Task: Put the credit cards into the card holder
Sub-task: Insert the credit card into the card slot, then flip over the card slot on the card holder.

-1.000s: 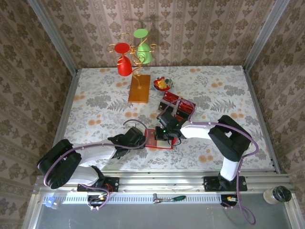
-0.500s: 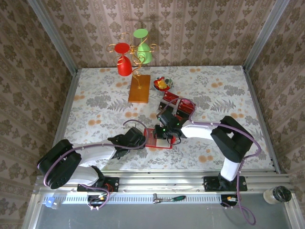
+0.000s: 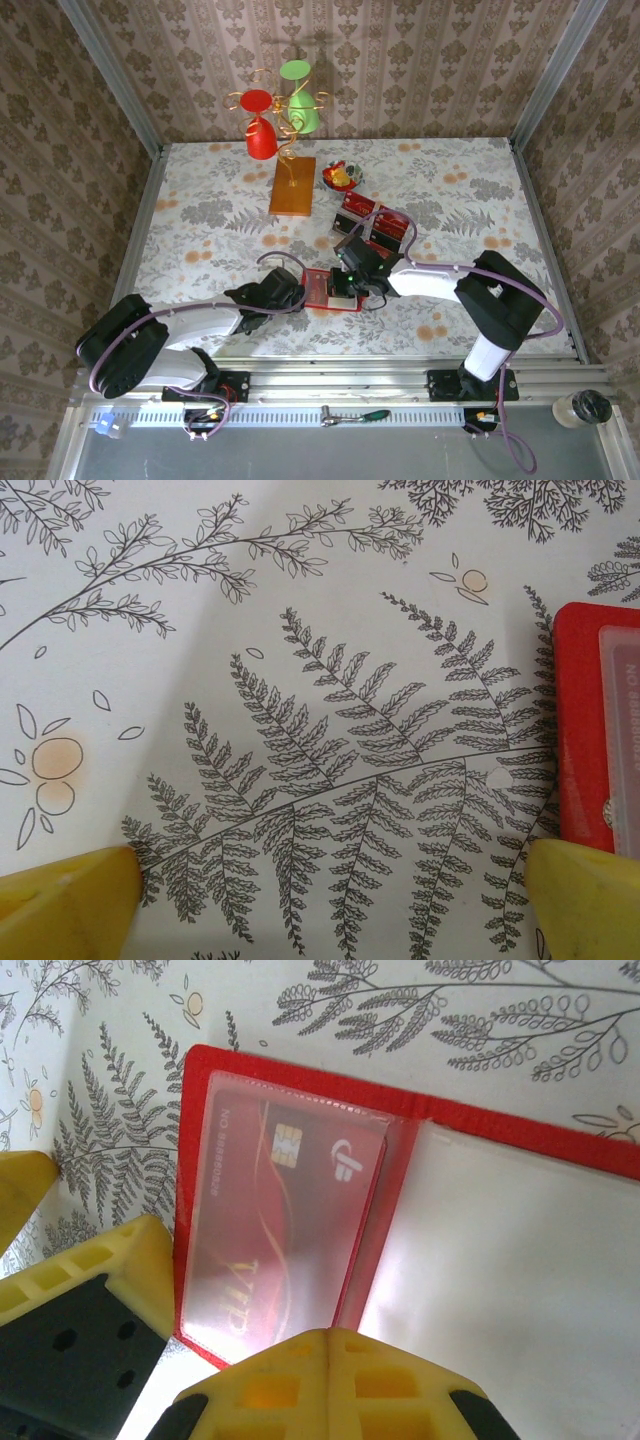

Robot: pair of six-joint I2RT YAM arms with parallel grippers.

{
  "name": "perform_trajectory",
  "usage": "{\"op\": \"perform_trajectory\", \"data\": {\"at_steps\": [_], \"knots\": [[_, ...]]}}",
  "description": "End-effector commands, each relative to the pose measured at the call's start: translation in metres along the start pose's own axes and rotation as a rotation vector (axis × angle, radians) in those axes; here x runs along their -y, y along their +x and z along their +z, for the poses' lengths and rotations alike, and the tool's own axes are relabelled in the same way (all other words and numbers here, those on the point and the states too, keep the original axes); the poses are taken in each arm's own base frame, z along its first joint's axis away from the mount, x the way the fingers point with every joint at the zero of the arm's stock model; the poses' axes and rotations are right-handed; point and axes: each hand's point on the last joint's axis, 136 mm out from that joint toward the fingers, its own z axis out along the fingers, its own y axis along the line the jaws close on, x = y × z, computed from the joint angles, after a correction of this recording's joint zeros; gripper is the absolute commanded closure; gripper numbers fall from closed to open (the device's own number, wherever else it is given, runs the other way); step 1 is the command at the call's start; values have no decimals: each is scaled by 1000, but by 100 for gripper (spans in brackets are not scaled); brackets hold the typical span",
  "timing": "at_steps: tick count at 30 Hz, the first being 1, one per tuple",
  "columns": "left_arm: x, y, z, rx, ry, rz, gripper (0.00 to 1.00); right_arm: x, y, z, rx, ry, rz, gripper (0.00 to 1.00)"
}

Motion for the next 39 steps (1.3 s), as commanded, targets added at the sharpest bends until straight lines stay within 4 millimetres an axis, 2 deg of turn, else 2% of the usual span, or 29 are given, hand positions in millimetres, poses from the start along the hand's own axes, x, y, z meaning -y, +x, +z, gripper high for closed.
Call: {"op": "perform_trajectory", "data": {"at_steps": [1,13,20,24,29,34,39], "knots": [[-13,12,0,-28,-37,-8,0,4,6,7,-8,19,9,98],[-16,13,-1,-23,-41,-15,0,-1,7,22,-29,20,3,98],[-15,13,-1,-24,-38,-16,0,-3,6,22,-33,16,-1,98],[-15,10,-4,-18,-35,-16,0,-9,2,12,-23,6,-18,98],[-14,-2,-16,11,-23,-18,0,-10,-13,-15,32,-4,-18,97],[-5,-24,-35,61,22,-18,0,12,-25,-38,70,51,-14,90],[16,-48,-52,98,93,-9,0,35,-26,-47,74,93,3,89]]}}
